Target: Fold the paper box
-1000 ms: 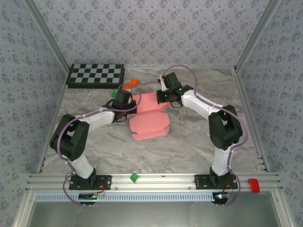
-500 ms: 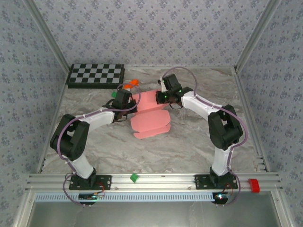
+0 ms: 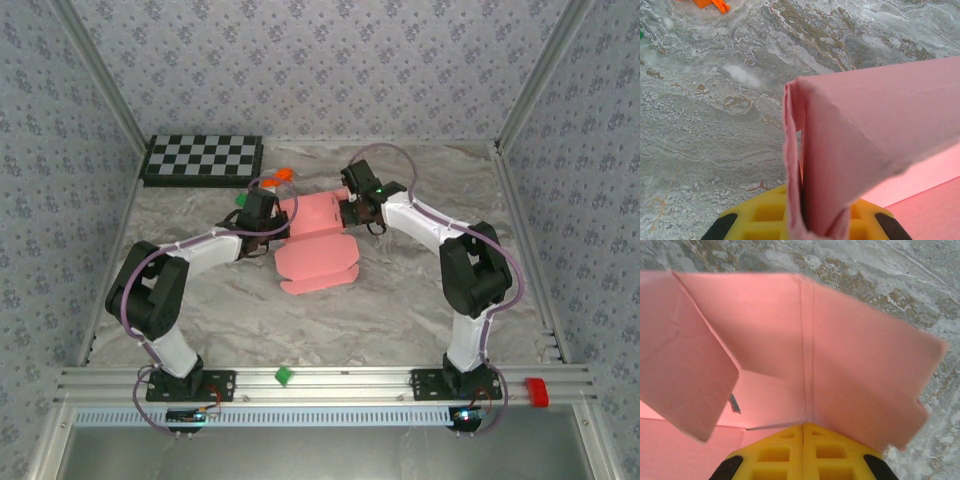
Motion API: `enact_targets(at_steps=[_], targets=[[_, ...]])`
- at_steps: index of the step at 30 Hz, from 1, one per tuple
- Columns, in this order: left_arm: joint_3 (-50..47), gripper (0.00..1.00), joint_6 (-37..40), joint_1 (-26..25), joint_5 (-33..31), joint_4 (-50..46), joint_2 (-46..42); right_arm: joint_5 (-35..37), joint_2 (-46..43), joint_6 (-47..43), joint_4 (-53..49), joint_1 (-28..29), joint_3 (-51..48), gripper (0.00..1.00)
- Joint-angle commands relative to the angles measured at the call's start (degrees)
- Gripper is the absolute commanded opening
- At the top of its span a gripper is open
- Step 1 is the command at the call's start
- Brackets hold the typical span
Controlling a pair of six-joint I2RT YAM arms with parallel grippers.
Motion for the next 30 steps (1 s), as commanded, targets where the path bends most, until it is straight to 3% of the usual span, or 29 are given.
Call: enact_targets(at_steps=[1,9,21,30], targets=[[1.4,0.06,0.9,-0.4,-0.7,-0.1,-1.6,3.8,-0.9,-1.3,-3.7,0.5,1.3,0.05],[1.5,0.06,0.9,-0.4,-0.7,-0.2,-1.6,3.6,-0.1,-0.8,-4.7,0.9,1.2,0.05],[1.5,0.06,0.4,-0.4,0.1,0.2,-1.4,-13.0,-1.7,1.8,4.4,-1.2,-2.2,0.05],[1.4,0.05,-0.2,-0.6,0.5,0.7,-1.2,-17.3,-0.1,3.6,7.1,-1.3,-2.2,0.04]])
